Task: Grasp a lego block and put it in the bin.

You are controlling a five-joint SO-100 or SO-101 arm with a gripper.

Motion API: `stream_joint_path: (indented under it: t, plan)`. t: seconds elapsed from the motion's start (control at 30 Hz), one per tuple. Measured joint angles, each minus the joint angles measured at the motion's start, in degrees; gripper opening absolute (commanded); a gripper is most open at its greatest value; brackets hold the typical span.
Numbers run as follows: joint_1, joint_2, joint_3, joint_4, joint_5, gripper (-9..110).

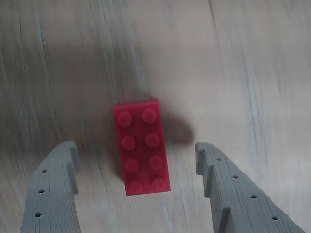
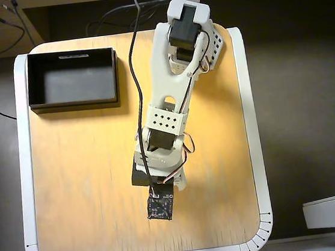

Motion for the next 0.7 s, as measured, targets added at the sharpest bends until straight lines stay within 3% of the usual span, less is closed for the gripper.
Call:
stream_joint_path:
  t: [0.7]
  plan:
    - [0.0, -2.4, -0.4, -2.6, 0.0, 21]
